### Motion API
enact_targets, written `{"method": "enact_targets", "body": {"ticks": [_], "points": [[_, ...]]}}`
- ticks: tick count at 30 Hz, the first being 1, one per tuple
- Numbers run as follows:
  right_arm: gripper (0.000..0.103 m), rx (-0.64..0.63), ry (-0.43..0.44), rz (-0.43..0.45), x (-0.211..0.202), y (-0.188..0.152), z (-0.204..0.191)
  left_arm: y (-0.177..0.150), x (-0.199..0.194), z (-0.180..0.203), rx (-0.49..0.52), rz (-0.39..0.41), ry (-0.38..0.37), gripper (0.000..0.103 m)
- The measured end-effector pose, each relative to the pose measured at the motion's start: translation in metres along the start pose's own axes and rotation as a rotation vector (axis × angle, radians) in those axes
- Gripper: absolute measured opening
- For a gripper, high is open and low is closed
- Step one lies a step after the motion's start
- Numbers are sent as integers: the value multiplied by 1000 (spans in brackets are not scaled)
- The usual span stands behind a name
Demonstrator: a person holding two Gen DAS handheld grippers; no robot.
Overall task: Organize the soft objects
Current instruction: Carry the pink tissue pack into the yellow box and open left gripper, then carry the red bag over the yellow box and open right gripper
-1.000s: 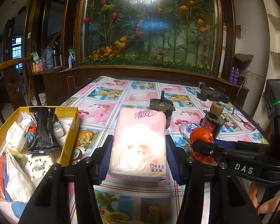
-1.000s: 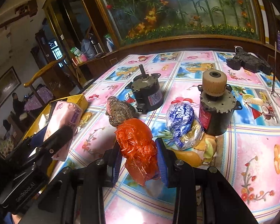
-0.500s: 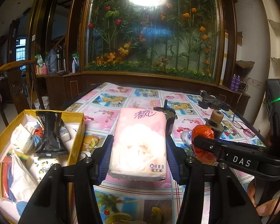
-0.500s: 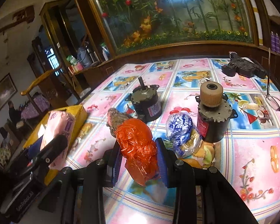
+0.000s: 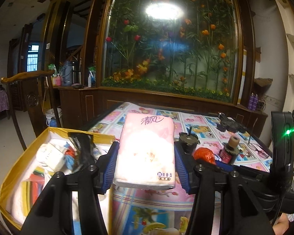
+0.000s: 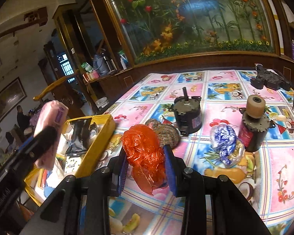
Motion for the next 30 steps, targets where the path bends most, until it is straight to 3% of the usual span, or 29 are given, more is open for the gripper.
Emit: {"method": "enact_targets", "body": {"ticks": [17, 24, 30], "points": [[38, -82, 79, -12, 22, -4, -58, 3, -15, -97, -114, 15, 149, 54], [38, -117, 137, -40, 34, -8, -88, -13, -16, -128, -138, -50, 180, 54], [38, -125, 221, -128, 55, -19, -119, -32, -7, -158, -179, -156, 182, 54]]}}
Point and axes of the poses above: each gripper's, at about its wrist camera, not at the fingertips, and x roughly the way its jaws point, z to its right, y to its top, the point moved 4 cm from there along x, roughly the way its jaws point, and after that the axes turned 4 degrees about x, right-handed, at the moved point
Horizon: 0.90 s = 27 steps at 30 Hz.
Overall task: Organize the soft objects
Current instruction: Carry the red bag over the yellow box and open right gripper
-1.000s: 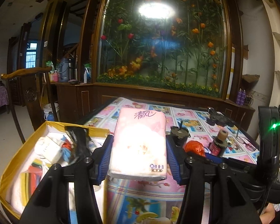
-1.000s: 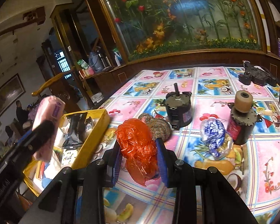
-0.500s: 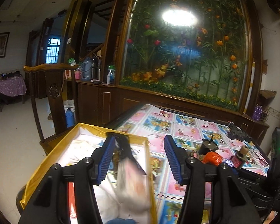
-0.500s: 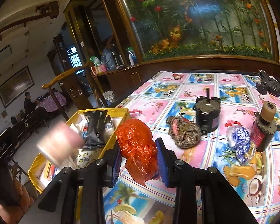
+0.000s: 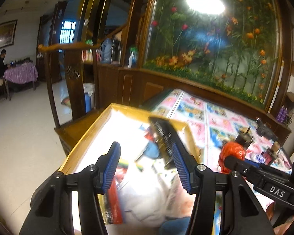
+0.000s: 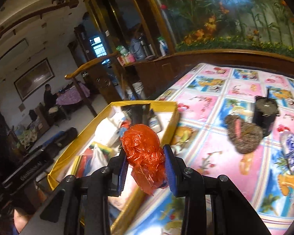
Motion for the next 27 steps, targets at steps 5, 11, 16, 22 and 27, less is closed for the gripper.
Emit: {"method": "enact_targets", "body": {"ticks": [5, 11, 16, 22, 27], "points": [[38, -34, 52, -80, 28, -11, -28, -8, 11, -19, -29, -58, 21, 54], [39, -51, 73, -146, 54, -22, -46, -16, 23, -34, -61, -109, 37, 56], [42, -75, 88, -151, 57, -24, -53, -21, 31, -39, -76, -141, 21, 69], [61, -68, 112, -160, 55, -24, -54, -15, 28, -42, -97, -134, 21, 81], [61, -66, 123, -130, 47, -20, -54, -10, 24, -46, -118, -133, -2, 81]]}}
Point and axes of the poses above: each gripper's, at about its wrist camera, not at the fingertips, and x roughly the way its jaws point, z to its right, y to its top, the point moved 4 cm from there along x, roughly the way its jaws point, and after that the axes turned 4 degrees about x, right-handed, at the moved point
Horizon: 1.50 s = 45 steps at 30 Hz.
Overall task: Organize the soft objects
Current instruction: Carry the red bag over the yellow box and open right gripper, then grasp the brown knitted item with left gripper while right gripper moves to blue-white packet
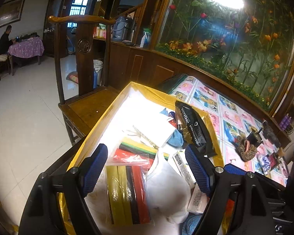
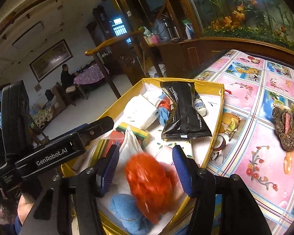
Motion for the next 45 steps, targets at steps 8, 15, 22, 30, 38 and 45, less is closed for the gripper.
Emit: {"method": "enact_targets", "body": {"ticks": [8, 15, 22, 30, 38, 45], "points": [[61, 66, 51, 31, -17, 6, 10, 10, -10, -12, -65, 4, -36, 81], [61, 52, 59, 34, -26, 1, 5, 12, -16, -8, -67, 4, -43, 81], [61, 129, 40, 138, -87, 9, 60, 13, -25, 19, 0, 3, -72, 82], [61, 249, -119, 232, -154, 7, 146, 5, -21, 64, 92, -36, -123, 82], [61, 397, -216, 305, -203, 2, 211, -16, -23, 125, 214, -73, -260, 82], [61, 428, -212, 309, -204, 0, 217, -41, -3, 147, 376, -109, -121, 82]]}}
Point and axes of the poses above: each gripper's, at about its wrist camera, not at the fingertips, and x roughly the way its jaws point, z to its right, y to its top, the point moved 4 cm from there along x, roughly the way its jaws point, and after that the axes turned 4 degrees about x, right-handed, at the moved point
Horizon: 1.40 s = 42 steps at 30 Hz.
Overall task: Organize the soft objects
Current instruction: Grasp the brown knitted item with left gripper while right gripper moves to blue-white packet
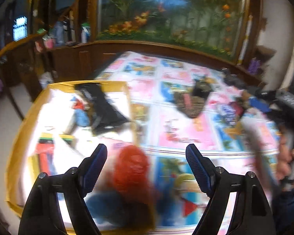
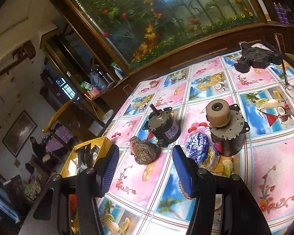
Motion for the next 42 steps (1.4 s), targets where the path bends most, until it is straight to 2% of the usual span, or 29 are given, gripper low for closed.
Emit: {"method": "enact_targets", "body": {"ticks": [1, 2, 3, 4, 5, 13, 16, 19, 25, 30, 32, 36, 39, 42], "points": [[61, -3, -1, 2, 0, 0, 0, -1, 1, -6, 6, 0, 62, 82], [61, -4, -3, 3, -1, 0, -1, -2, 3, -16, 26, -8, 171, 82], [61, -4, -5, 3, -2, 1, -1, -2, 4, -23, 39, -9, 228, 82], [61, -5, -11, 3, -2, 1, 0, -2, 1, -34, 35, -1, 267, 82], [61, -5, -14, 4, -2, 0, -1, -1, -2, -44, 16, 7, 274, 82], [61, -1, -36, -3, -6, 1, 9, 12, -62, -136, -275, 148, 218, 82], [61, 15, -31, 2, -10, 4, 14, 11, -70, -161, -385, 150, 150, 82], [61, 20, -28, 7, -14, 5, 16, 10, -71, -166, -426, 144, 99, 82], [61, -6, -36, -7, -20, 5, 22, 22, -59, -134, -375, 123, 37, 82], [61, 20, -41, 3, -27, 8, 33, 40, -38, -79, -290, 81, -78, 82], [61, 30, -32, 9, -29, 9, 35, 47, -25, -49, -246, 51, -144, 82], [61, 22, -25, 21, -33, 10, 32, 57, 1, 7, -169, -13, -220, 83], [61, 31, -16, 20, -34, 10, 31, 66, 29, 41, -179, -80, -280, 88], [61, 35, -11, 22, -36, 10, 31, 74, 62, 62, -226, -132, -281, 88]]}}
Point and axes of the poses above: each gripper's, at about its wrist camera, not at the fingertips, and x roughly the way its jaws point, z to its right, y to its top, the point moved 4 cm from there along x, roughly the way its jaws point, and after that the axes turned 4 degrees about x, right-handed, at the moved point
